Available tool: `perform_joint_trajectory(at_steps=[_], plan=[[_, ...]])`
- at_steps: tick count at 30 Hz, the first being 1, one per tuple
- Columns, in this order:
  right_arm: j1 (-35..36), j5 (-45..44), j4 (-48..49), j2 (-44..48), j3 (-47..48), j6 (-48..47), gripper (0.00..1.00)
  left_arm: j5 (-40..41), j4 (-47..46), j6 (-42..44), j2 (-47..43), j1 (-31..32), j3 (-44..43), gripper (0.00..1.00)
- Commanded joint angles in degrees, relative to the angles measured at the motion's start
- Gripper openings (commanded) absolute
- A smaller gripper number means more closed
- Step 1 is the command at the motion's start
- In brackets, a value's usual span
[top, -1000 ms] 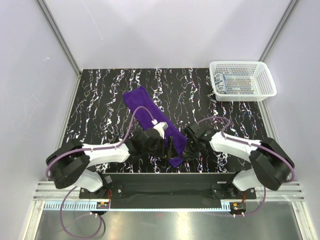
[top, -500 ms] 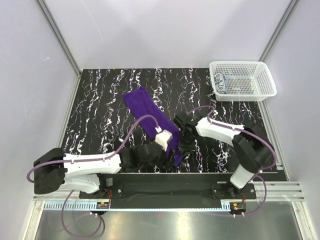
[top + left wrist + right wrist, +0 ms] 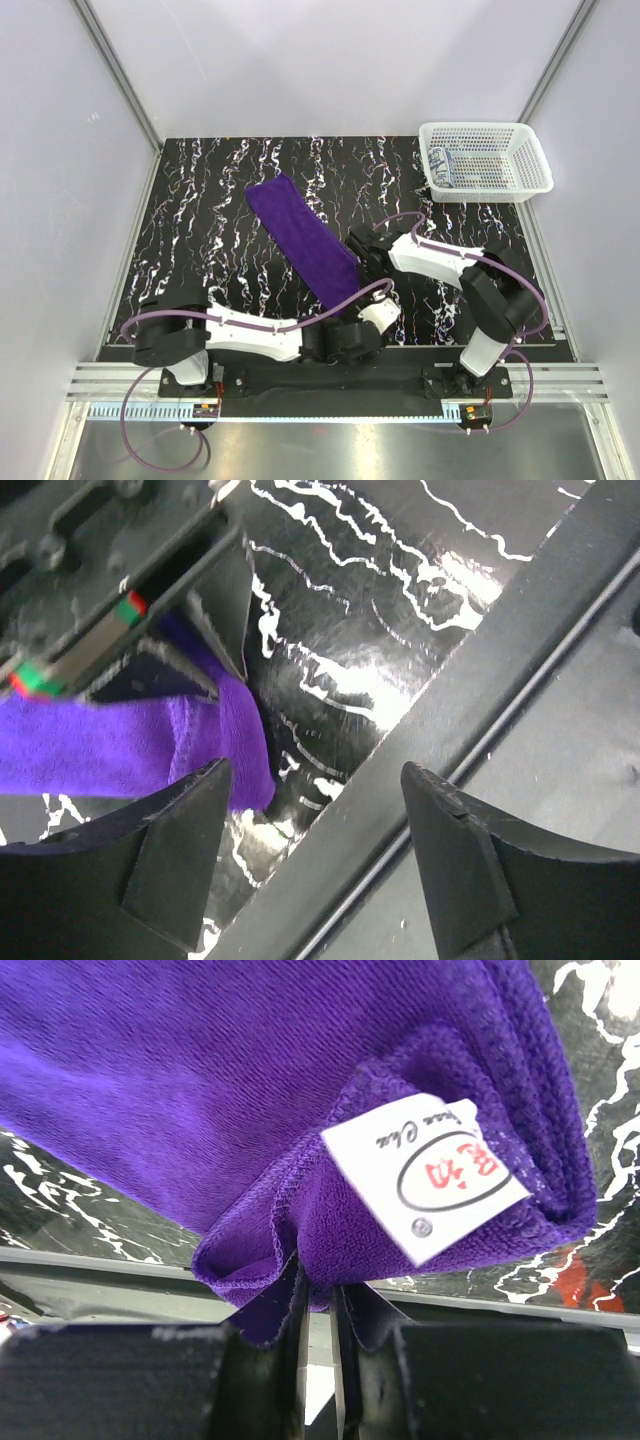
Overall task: Roll the towels
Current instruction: Roll the towel
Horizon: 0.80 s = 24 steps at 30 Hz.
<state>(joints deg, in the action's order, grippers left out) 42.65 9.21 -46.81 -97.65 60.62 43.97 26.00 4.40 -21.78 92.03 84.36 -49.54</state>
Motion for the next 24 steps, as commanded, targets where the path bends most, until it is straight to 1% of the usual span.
perform_joint_trajectory(at_steps=[1,4,11,15,20,21,23,24], plan=[[0.06,1.42,-0.92,2.37,-0.76,-0.55,0.16,5.81,-0.19,1.04,2.45,0.19,-3.81,0.7],[0.06,1.86,-0.57,2.99,-1.55,-0.46,0.17,8.36,1.13,-0.01,4.29,0.19,-4.77,0.66],[-0.38,2.3,-0.65,4.39,-3.14,-0.28,0.16,15.48,9.11,-4.32,8.43,0.19,-9.43,0.62],[-0.99,2.3,-0.74,5.27,-4.19,-0.72,0.16,16.54,10.36,-5.03,9.39,0.11,-10.4,0.61],[-1.78,2.3,-1.09,6.85,-5.6,-0.9,0.16,16.89,13.35,-5.38,12.82,0.11,-13.21,0.56],[-2.05,2.3,-1.09,7.12,-6.04,-0.9,0.16,16.98,13.7,-5.55,13.35,0.11,-13.65,0.49],[-2.31,2.3,-1.27,7.82,-6.39,-1.07,0.16,16.72,13.53,-5.29,13.53,0.11,-13.74,0.43],[-2.49,2.3,-1.18,7.91,-6.65,-1.07,0.16,16.72,13.44,-5.12,13.53,0.19,-13.66,0.38]])
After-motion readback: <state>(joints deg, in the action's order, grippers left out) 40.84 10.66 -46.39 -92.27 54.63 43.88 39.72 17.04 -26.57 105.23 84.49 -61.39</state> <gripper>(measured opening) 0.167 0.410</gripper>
